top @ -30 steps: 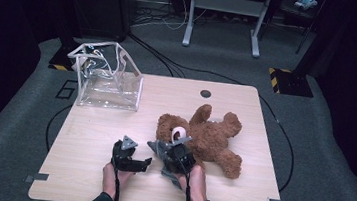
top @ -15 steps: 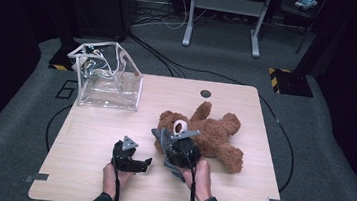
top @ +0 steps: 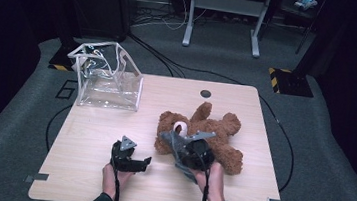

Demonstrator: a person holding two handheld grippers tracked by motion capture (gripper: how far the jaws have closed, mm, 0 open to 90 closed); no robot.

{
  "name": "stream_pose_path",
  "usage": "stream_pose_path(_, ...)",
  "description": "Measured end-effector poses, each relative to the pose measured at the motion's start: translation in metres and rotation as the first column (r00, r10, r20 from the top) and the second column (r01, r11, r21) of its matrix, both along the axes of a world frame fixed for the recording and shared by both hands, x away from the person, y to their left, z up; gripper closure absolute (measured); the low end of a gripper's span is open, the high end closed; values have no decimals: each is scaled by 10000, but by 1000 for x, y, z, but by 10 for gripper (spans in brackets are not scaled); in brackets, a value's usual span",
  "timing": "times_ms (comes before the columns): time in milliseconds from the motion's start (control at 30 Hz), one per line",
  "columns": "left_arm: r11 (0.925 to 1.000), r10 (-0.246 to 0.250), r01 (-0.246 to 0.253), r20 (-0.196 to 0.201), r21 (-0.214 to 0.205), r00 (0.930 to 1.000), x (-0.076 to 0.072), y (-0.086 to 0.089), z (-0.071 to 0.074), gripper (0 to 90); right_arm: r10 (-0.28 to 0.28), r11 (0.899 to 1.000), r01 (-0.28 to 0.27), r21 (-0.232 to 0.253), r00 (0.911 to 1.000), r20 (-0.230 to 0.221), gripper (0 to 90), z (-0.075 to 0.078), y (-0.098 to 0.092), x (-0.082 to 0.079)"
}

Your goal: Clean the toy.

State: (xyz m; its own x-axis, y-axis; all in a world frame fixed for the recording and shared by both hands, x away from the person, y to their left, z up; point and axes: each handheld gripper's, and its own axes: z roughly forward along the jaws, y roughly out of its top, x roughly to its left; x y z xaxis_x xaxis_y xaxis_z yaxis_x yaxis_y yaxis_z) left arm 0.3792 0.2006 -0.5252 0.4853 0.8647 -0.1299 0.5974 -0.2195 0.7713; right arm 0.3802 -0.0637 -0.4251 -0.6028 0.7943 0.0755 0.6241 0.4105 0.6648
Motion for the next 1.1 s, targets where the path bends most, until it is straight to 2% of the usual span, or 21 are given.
stream_pose_path(100, 10000, -68, 68, 34, -26, 10000, -2, -3, 2, 124, -579, 9982, 572, 178, 9975, 406, 729, 17, -21, 4)
stream_pose_path(133, 10000, -68, 68, 34, -26, 10000, -2, -3, 2, 124, -579, 9982, 572, 178, 9975, 406, 729, 17, -21, 4)
stream_pose_path(200, 10000, -42, 43, 54, -61, 10000, -3, -7, 5, 124, -1084, 9938, 1068, 307, 9925, 571, 730, 27, -35, 7)
stream_pose_path(233, 9999, -56, 58, 138, -104, 9999, -3, -8, 7, 125, -1587, 9871, 1565, 339, 9844, 763, 732, 35, -51, 10)
stream_pose_path(300, 9999, -61, 64, 171, -145, 9998, -4, -12, 10, 125, -1731, 9846, 1701, 407, 9811, 860, 732, 37, -57, 11)
stream_pose_path(367, 9997, -99, 105, 277, -223, 9996, -6, -19, 14, 125, -2374, 9714, 2348, 355, 9651, 1102, 734, 43, -77, 15)
stream_pose_path(433, 9996, -110, 118, 309, -252, 9995, -6, -23, 15, 125, -2712, 9625, 2695, 307, 9552, 1189, 733, 45, -92, 17)
stream_pose_path(467, 9995, -191, 198, 296, -260, 9994, -7, -29, 16, 125, -2980, 9545, 2970, 271, 9456, 1304, 734, 45, -98, 18)
stream_pose_path(533, 9994, -202, 210, 300, -278, 9993, -8, -32, 16, 125, -3101, 9504, 3104, 187, 9413, 1332, 733, 45, -104, 19)
stream_pose_path(567, 9991, -269, 278, 284, -314, 9992, -10, -39, 16, 125, -3462, 9374, 3481, 114, 9276, 1403, 733, 43, -116, 21)
stream_pose_path(600, 9990, -314, 324, 317, -307, 9990, -11, -43, 16, 125, -3628, 9306, 3660, 27, 9214, 1393, 733, 42, -121, 21)
stream_pose_path(633, 9990, -314, 324, 317, -307, 9990, -11, -43, 16, 125, -3628, 9306, 3660, 27, 9214, 1393, 733, 42, -121, 21)
stream_pose_path(667, 9986, -399, 410, 323, -322, 9987, -12, -51, 16, 125, -3900, 9191, 3940, -9, 9101, 1401, 732, 39, -132, 22)
stream_pose_path(733, 9981, -541, 551, 333, -285, 9980, -13, -59, 16, 125, -4197, 9058, 4237, -2, 8975, 1353, 732, 35, -142, 23)
stream_pose_path(767, 9981, -541, 551, 333, -285, 9980, -13, -59, 16, 125, -4197, 9058, 4237, -2, 8975, 1353, 732, 35, -142, 23)
stream_pose_path(833, 9969, -722, 734, 406, -275, 9966, -14, -71, 18, 124, -4524, 8899, 4561, 0, 8828, 1266, 731, 29, -156, 23)
stream_pose_path(867, 9969, -722, 734, 406, -275, 9966, -14, -71, 18, 125, -4524, 8899, 4561, 0, 8828, 1266, 731, 29, -156, 23)
stream_pose_path(900, 9961, -826, 837, 402, -289, 9958, -15, -79, 19, 124, -4713, 8806, 4739, 52, 8747, 1130, 731, 23, -165, 23)
stream_pose_path(933, 9961, -826, 837, 402, -289, 9958, -15, -79, 19, 123, -4713, 8806, 4739, 52, 8747, 1130, 731, 23, -165, 23)
stream_pose_path(967, 9951, -909, 923, 412, -343, 9950, -16, -88, 20, 123, -4895, 8713, 4906, 138, 8664, 986, 731, 18, -171, 23)
stream_pose_path(1100, 9946, -964, 981, 465, -345, 9943, -19, -101, 20, 117, -4968, 8675, 4971, 175, 8640, 819, 731, 11, -178, 22)
